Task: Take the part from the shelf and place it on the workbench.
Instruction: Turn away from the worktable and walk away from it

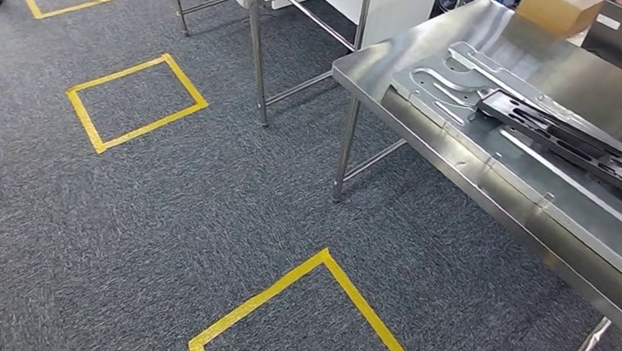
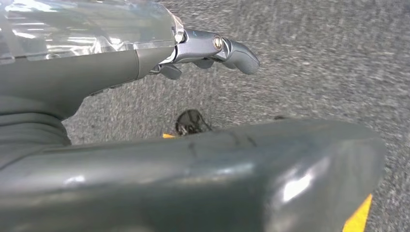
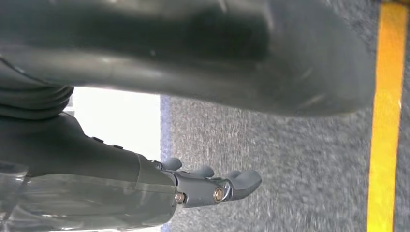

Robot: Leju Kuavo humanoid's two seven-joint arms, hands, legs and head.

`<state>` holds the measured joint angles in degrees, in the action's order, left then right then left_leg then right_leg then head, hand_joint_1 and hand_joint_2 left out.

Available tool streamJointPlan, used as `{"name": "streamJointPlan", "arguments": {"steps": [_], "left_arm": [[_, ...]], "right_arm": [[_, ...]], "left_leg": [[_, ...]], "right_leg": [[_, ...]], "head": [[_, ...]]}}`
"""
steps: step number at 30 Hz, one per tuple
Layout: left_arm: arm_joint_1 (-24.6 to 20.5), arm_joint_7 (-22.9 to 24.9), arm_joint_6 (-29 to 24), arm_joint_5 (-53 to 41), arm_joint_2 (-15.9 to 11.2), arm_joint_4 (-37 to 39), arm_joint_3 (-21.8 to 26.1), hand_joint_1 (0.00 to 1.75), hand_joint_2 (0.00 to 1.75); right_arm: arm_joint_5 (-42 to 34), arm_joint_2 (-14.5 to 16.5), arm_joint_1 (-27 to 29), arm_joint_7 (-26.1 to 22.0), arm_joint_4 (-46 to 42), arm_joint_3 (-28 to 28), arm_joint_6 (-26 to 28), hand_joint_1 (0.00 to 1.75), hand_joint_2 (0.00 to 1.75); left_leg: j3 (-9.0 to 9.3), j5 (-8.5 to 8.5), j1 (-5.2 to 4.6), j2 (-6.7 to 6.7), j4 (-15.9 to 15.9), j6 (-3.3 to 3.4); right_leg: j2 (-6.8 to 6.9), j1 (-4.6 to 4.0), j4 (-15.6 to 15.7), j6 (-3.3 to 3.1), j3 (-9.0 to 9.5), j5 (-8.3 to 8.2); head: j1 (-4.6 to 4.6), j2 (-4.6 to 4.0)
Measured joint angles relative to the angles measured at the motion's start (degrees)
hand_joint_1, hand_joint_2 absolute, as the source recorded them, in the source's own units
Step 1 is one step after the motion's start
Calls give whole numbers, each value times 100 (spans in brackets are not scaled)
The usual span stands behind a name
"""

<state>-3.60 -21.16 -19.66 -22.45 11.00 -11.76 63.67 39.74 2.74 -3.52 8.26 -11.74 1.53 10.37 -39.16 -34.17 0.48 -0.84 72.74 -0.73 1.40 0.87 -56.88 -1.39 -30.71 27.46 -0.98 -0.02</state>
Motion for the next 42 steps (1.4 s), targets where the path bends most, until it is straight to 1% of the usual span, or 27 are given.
{"name": "streamJointPlan", "arguments": {"steps": [1,2,3,4,6,7,9,11,12,14,15,16,17,18,20,22,24,25,27,29,31,32,33,35,37,40,42], "left_arm": [[4,2,1,-11,1,1,0,0,0],[10,4,2,-22,1,1,0,0,0],[13,6,3,-31,2,1,0,0,0],[9,7,4,-38,2,0,0,0,0],[-14,10,10,-62,5,0,0,0,0],[-18,14,14,-75,7,-1,0,0,0],[-6,23,15,-96,8,-1,0,0,0],[3,41,14,-110,6,-1,0,0,0],[0,55,14,-119,5,-2,0,0,0],[-6,85,21,-137,5,-2,0,0,0],[-6,99,26,-143,6,-2,0,0,0],[-3,110,31,-146,6,-2,0,0,0],[0,117,34,-146,6,-2,0,0,0],[2,122,37,-148,7,-2,0,0,0],[-2,128,43,-151,15,-2,0,0,0],[-13,137,34,-156,27,-2,0,0,0],[-10,141,7,-156,34,-2,0,0,0],[-3,134,-8,-155,37,-2,0,0,0],[-1,108,-53,-147,44,-2,0,0,0],[-10,90,-189,-156,52,-2,0,0,0],[-3,87,-274,-168,58,-2,0,0,0],[9,83,-239,-164,60,-2,1,0,0],[20,79,-172,-164,60,-2,1,0,0],[30,69,-51,-215,55,-8,-1,0,0],[33,35,-22,-385,44,-20,-18,0,0],[80,-23,-105,-696,3,-40,-103,0,0],[99,-8,-192,-920,-26,-51,-206,0,0]], "right_arm": [[-18,-1,4,-12,10,21,-69,0,0],[-34,0,0,-28,15,38,-122,0,0],[-47,2,-7,-43,17,52,-162,0,0],[-53,3,-16,-55,19,65,-191,0,0],[-49,7,-36,-85,21,92,-250,0,0],[-41,9,-51,-110,22,101,-279,0,0],[-16,25,-95,-154,23,108,-326,0,0],[27,49,-130,-166,23,108,-353,0,0],[46,57,-134,-166,24,108,-367,0,0],[68,67,-127,-166,29,106,-386,0,0],[74,72,-125,-165,33,106,-392,0,0],[82,75,-124,-164,37,105,-394,0,0],[93,78,-121,-164,40,105,-394,0,0],[105,78,-120,-162,42,105,-394,0,0],[132,73,-114,-151,46,106,-395,0,0],[154,69,-123,-140,54,106,-403,0,0],[176,71,-154,-133,57,105,-425,0,0],[199,76,-167,-127,57,105,-446,0,0],[261,81,-172,-113,57,103,-495,0,0],[283,73,-166,-90,57,102,-520,0,0],[266,63,-165,-70,57,105,-519,0,0],[258,60,-165,-70,57,107,-517,0,0],[255,58,-166,-75,57,109,-515,0,0],[272,50,-167,-90,57,114,-512,0,0],[329,31,-171,-117,57,116,-508,0,0],[392,12,-203,-163,53,116,-500,0,0],[431,-6,-213,-179,49,119,-490,0,0]], "left_leg": [[-40,0,28,24,113,-27],[41,108,52,52,-13,-46],[236,286,69,113,-350,-58],[483,450,78,248,-786,-62],[817,634,53,433,-1416,-21],[861,644,32,467,-1530,10],[831,670,-3,353,-1554,90],[835,731,-4,250,-1603,187],[833,764,1,198,-1626,231],[803,801,-13,88,-1631,285],[787,809,-30,18,-1625,297],[778,814,-46,-59,-1618,304],[777,816,-60,-142,-1608,307],[779,816,-70,-226,-1597,305],[772,810,-90,-363,-1565,286],[727,813,-88,-473,-1539,230],[682,837,-71,-581,-1547,151],[667,828,-67,-561,-1528,121],[529,645,-69,-322,-1247,75],[185,265,-34,-50,-527,32],[-99,61,17,19,73,-20],[-89,120,40,41,74,-42],[43,274,58,78,-161,-57],[491,613,62,272,-978,-57],[741,739,30,404,-1459,-5],[729,754,-7,281,-1522,113],[750,796,3,177,-1574,197]], "right_leg": [[77,-1,-5,5,-6,2],[144,2,-12,13,-10,4],[206,7,-19,30,-6,10],[263,8,-27,57,3,17],[362,-7,-45,139,24,36],[409,-14,-48,183,35,39],[500,-2,-34,266,57,32],[368,33,-176,334,14,166],[226,43,-415,351,-86,337],[-39,46,-1182,352,-431,761],[-89,42,-1528,346,-593,886],[-110,39,-1695,334,-675,891],[-127,36,-1635,315,-651,778],[-162,33,-1358,288,-528,574],[-379,29,-570,220,-183,187],[-547,17,-153,182,-20,68],[-486,8,-94,154,-9,65],[-423,13,-59,126,7,47],[-277,33,17,55,44,13],[-118,18,34,15,53,12],[40,4,27,17,51,24],[111,3,21,27,55,32],[178,6,12,44,63,44],[303,2,-15,100,85,83],[401,-14,-39,174,103,115],[477,7,-42,292,142,137],[266,38,-261,344,69,322]], "head": [[0,0],[0,0],[0,0],[0,0],[2,0],[4,0],[6,0],[5,0],[6,0],[7,0],[7,0],[7,0],[7,0],[7,0],[8,0],[8,0],[7,0],[7,0],[4,0],[2,0],[2,0],[2,0],[2,0],[2,0],[3,0],[5,0],[5,0]]}}
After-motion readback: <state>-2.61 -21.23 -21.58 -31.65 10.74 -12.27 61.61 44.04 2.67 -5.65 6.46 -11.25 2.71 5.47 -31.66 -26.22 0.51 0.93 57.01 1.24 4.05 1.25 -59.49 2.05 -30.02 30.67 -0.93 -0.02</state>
